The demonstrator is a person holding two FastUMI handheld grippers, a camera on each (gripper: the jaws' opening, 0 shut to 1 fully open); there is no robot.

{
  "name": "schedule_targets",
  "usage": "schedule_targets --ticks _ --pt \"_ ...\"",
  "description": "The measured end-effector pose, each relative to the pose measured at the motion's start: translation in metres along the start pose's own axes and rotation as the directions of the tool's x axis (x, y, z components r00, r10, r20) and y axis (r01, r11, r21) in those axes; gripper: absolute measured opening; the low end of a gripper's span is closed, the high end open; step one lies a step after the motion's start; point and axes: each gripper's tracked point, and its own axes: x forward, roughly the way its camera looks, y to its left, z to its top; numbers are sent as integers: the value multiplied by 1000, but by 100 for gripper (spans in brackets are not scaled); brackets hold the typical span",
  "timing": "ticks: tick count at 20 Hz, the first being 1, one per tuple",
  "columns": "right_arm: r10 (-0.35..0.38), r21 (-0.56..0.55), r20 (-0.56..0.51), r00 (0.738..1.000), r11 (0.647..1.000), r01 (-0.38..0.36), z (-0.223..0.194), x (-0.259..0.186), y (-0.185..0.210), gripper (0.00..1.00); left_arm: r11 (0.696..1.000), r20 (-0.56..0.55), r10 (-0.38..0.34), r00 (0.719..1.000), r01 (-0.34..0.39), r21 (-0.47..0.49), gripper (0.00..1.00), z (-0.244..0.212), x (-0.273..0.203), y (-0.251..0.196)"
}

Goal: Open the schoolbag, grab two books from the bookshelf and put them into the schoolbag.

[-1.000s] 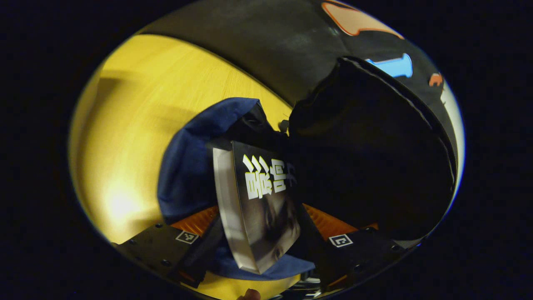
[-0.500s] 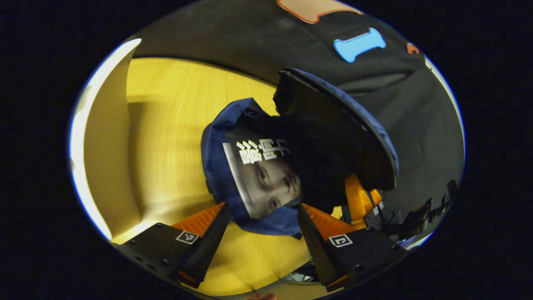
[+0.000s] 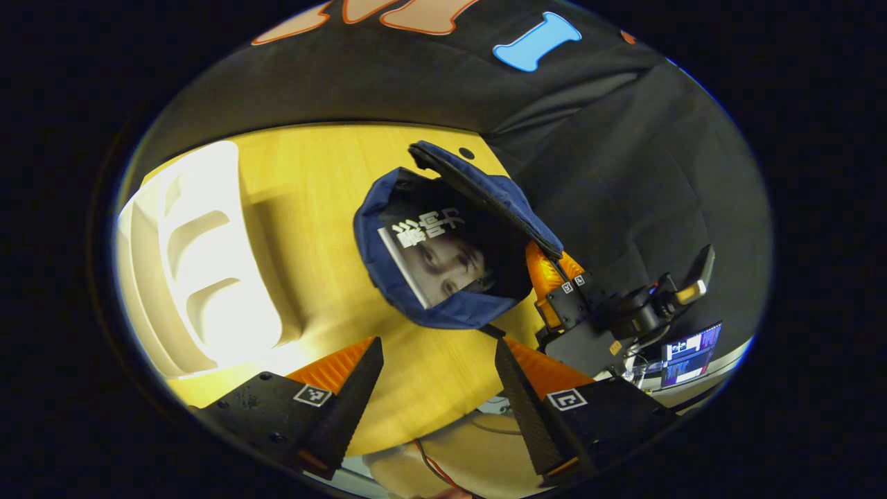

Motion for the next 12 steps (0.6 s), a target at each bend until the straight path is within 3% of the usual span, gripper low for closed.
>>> schedule_targets --ticks 6,12 --pt "-29 -7 -10 1000 1000 29 -1 -6 -2 5 984 -7 142 990 -142 -110 96 2 -87 71" --pt "-82 -1 -26 996 997 82 -3 -8 -2 4 921 12 300 954 -287 -264 96 -4 -174 148"
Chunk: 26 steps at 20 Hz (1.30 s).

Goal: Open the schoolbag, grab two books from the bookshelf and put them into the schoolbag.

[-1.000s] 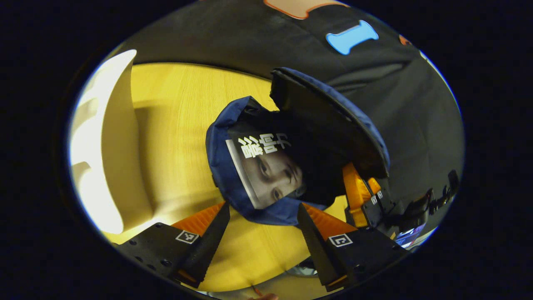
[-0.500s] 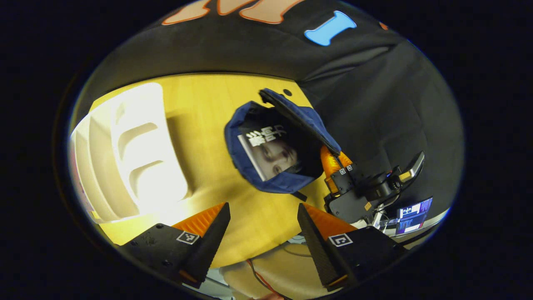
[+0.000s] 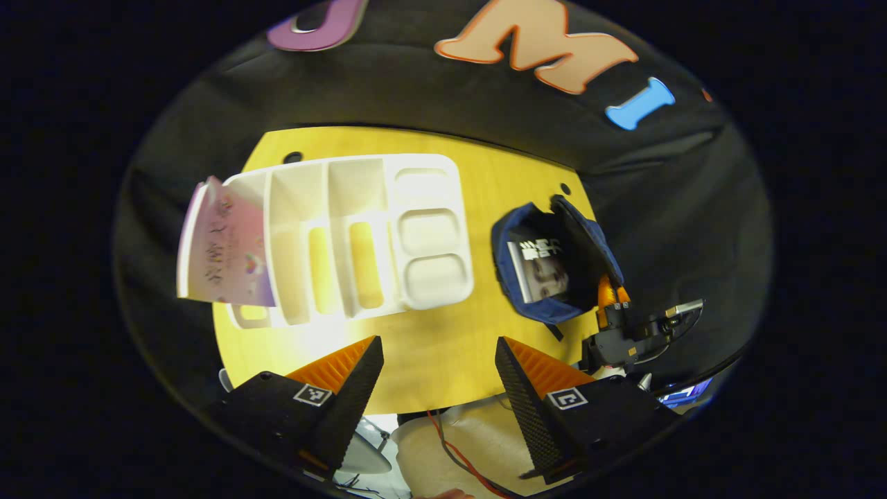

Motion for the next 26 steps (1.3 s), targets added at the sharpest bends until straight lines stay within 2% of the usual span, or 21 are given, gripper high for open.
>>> schedule_targets --ticks 5,11,14,17,19,20,21,26 --pt "-33 -13 -12 999 999 33 -1 -2 2 3 984 69 170 983 -165 -67 96 25 -36 98" --pt "-75 -29 -35 997 997 74 -1 -8 7 4 955 111 289 951 -277 -108 95 60 -39 203" --pt "-89 -30 -50 995 996 87 -1 -9 11 5 949 84 296 952 -283 -138 95 62 -20 237" --pt "-99 -52 -60 993 994 96 1 -9 14 4 951 56 273 960 -260 -169 94 69 7 256" --pt "-103 -57 -66 992 993 100 1 -9 15 2 954 40 251 967 -240 -179 93 72 15 259" --pt "-103 -56 -67 992 993 100 1 -8 16 3 957 32 239 970 -230 -178 96 74 21 258" --pt "-106 -58 -68 992 993 102 0 -7 16 4 959 28 234 972 -225 -174 90 76 25 257" --pt "-110 -56 -71 991 993 106 2 -8 16 2 968 1 218 976 -216 -127 82 93 41 241"
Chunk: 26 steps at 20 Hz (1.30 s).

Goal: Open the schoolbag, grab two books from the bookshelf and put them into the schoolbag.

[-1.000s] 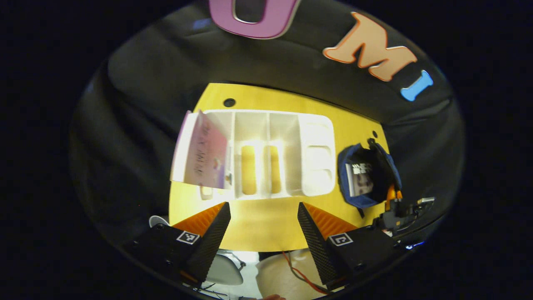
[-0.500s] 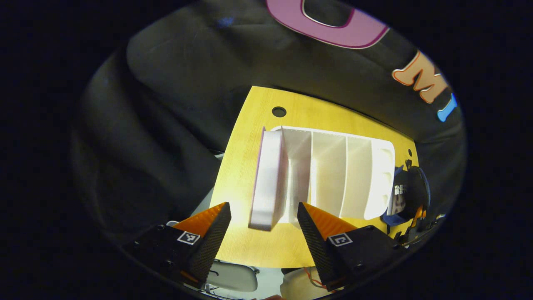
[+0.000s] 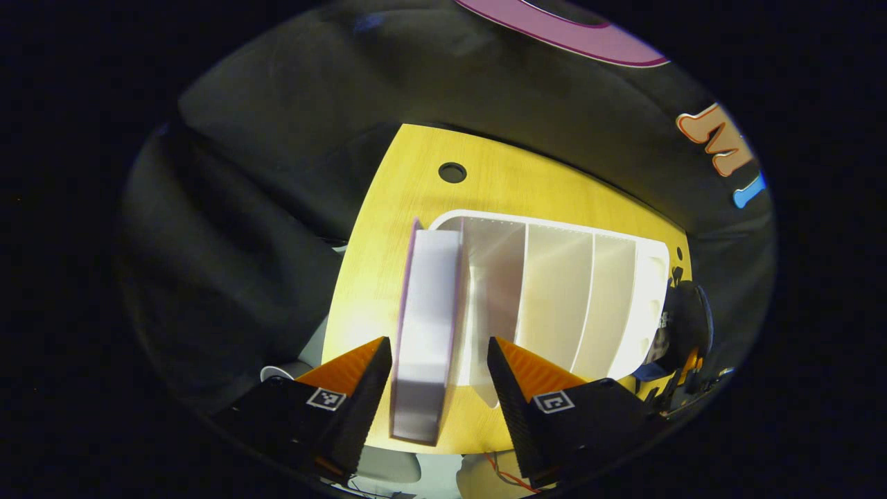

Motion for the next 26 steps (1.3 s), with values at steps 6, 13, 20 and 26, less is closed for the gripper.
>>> schedule_targets --ticks 6,13,20,26 --pt "0 -7 -1 1000 1000 0 -1 -4 0 4 1000 -41 -5 999 6 18 59 4 14 -16" --pt "4 -18 2 1000 1000 -4 -1 -5 1 5 1000 -117 13 993 -12 12 48 -8 37 -15" --pt "7 -28 2 1000 1000 -7 -1 -5 1 4 999 -171 23 985 -16 41 45 -19 54 -21" --pt "19 -41 4 1000 999 -18 -3 -4 3 5 999 -197 44 980 -44 3 45 -30 50 -24"
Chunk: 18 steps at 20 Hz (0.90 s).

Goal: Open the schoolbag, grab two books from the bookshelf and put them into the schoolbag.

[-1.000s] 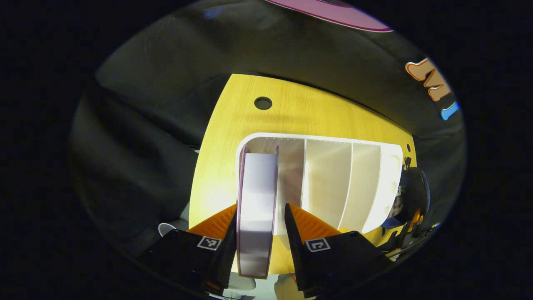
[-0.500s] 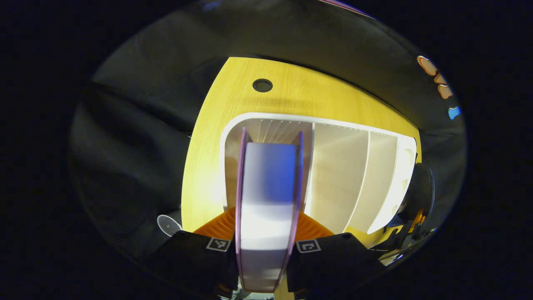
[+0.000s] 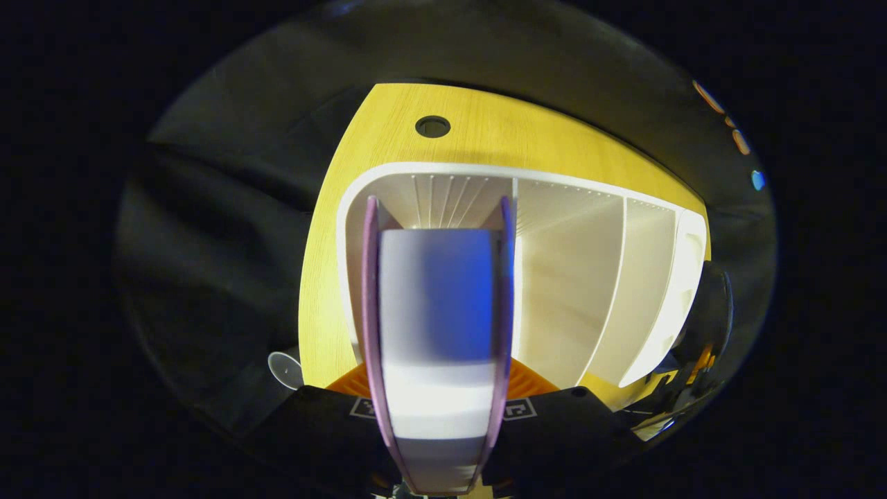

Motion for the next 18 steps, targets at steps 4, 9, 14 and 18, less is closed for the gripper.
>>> schedule_targets --ticks 4,9,14,18 --pt "13 6 -2 1000 1000 -13 -1 2 1 2 999 -5 22 1000 -22 -27 44 -12 -17 2" --pt "36 11 1 999 999 -36 -2 4 3 2 996 -3 67 998 -67 -62 43 -30 -48 7" --pt "69 24 9 998 997 -69 -3 3 2 2 989 30 62 998 -57 -135 43 -51 -92 -1" --pt "95 50 21 995 994 -96 -3 4 0 2 984 62 39 997 -27 -178 42 -70 -131 -15"
